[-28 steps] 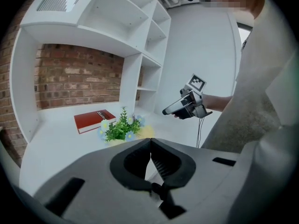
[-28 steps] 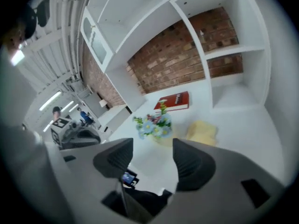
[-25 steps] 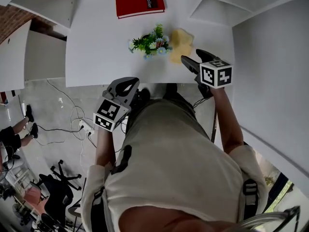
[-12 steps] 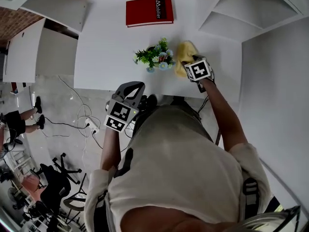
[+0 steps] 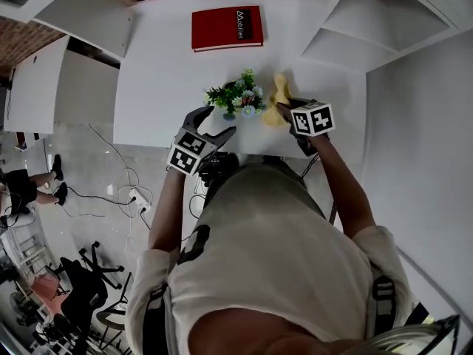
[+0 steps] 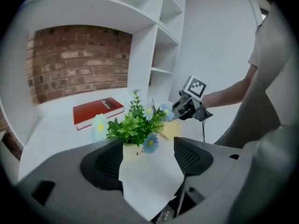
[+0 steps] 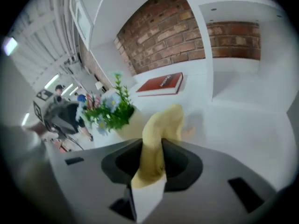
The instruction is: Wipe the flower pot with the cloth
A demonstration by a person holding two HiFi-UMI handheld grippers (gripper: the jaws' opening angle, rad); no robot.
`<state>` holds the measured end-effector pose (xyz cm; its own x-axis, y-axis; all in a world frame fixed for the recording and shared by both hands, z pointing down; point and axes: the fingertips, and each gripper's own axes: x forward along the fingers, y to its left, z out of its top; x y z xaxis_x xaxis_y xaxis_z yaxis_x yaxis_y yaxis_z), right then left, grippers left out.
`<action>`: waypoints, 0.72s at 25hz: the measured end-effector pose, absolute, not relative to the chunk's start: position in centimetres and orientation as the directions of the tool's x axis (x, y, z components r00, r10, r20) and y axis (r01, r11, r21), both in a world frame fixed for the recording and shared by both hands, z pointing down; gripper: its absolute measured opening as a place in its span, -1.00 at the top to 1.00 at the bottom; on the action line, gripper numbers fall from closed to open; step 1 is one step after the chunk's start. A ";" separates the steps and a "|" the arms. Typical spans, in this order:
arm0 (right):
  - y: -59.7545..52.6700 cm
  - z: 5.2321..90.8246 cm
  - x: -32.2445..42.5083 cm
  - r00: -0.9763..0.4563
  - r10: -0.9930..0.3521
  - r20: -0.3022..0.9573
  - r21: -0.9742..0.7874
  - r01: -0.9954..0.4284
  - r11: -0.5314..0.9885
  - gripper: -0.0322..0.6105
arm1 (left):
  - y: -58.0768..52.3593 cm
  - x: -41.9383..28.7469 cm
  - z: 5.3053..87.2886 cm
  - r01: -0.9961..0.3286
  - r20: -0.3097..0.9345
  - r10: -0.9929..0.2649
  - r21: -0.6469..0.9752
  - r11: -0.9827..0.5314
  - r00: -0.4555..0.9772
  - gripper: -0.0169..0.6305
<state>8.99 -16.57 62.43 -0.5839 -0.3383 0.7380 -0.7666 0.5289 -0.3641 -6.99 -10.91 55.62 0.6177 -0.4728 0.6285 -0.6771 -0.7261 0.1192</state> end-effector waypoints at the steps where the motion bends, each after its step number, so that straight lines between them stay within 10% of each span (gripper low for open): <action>1: -16.5 61.1 8.3 -0.624 -0.349 0.699 -0.412 -0.750 0.517 0.52 | -11.3 -6.5 56.0 -0.656 0.630 -0.454 0.120 -0.745 0.630 -0.07; 18: -15.7 59.3 1.4 -0.785 -0.345 0.514 -0.660 -0.619 0.426 0.49 | -14.8 -5.1 62.1 -0.624 0.681 -0.464 -0.013 -0.781 0.567 -0.08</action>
